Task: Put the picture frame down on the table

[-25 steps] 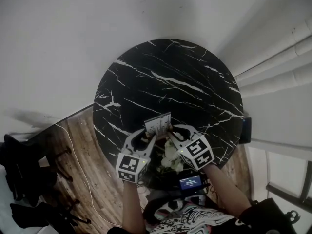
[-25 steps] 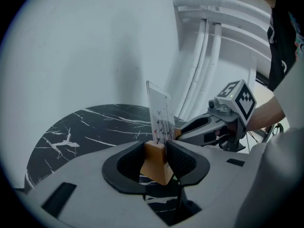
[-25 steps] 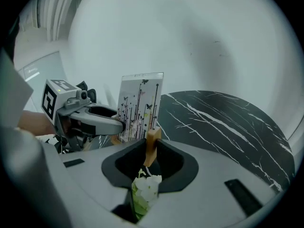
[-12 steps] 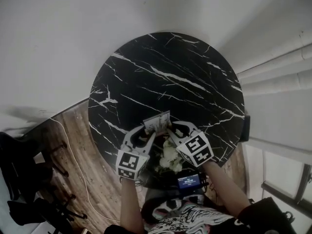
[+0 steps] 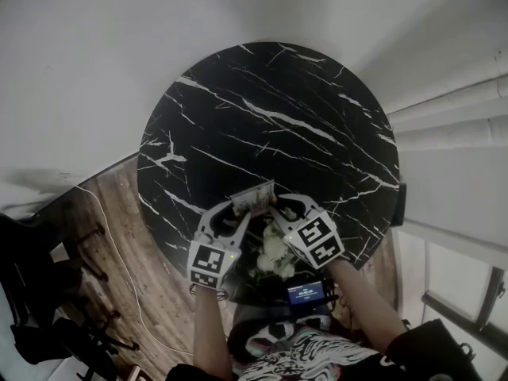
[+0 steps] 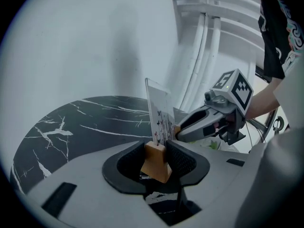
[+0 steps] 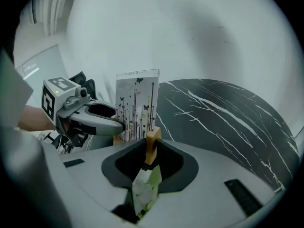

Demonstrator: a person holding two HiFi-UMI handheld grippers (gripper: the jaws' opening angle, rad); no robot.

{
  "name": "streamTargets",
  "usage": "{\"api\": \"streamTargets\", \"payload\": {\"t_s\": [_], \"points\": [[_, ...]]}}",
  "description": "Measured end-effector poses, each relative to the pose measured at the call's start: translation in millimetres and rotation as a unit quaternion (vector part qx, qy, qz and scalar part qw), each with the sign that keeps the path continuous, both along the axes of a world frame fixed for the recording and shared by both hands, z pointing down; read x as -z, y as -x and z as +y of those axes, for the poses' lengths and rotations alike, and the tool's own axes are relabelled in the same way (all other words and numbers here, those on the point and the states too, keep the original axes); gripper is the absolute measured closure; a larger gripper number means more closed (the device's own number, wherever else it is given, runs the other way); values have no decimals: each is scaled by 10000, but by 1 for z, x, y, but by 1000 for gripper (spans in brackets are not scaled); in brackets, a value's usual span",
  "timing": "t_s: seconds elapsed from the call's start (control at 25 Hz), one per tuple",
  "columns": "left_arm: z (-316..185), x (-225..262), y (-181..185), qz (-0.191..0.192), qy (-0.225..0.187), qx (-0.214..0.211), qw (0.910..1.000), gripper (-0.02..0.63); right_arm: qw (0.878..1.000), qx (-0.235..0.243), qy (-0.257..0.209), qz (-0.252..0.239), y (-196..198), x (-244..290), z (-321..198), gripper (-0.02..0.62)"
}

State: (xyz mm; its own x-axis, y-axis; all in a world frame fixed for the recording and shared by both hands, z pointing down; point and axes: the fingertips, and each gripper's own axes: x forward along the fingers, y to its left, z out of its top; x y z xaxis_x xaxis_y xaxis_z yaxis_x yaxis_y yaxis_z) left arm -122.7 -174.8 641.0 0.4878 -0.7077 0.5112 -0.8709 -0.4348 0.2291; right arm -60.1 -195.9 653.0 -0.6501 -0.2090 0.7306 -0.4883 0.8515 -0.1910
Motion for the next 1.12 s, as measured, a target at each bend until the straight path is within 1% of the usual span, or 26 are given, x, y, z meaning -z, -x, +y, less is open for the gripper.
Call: {"api": "streamTargets", "payload": {"t_s": [0.16,0.48,0.64,0.76,1.0,1.12], "points": [[0,-9,-2,-110,-44,-99,9999,456,10000,-18,17,36,0,-4,-2,525],[0,-11,-3,-79,-99,-121,9998,456,10000,7,26,-19,2,-2,-2,524],[2,-13,-6,-217,-106,-272,9993,456,9999,-42,-30,-91,-1,-4,-1,523],[4,-14,-8,-278,-84,-330,9990,455,10000,32,-18,10,-3,-6,4,523],[5,-15,-9,-143,5,-221,9997,454,9996,98,-204,157,-3,-6,5,523],[6,-16,-10,-107,43,-142,9998,453,9996,76,-193,175,-3,-6,6,523]]}}
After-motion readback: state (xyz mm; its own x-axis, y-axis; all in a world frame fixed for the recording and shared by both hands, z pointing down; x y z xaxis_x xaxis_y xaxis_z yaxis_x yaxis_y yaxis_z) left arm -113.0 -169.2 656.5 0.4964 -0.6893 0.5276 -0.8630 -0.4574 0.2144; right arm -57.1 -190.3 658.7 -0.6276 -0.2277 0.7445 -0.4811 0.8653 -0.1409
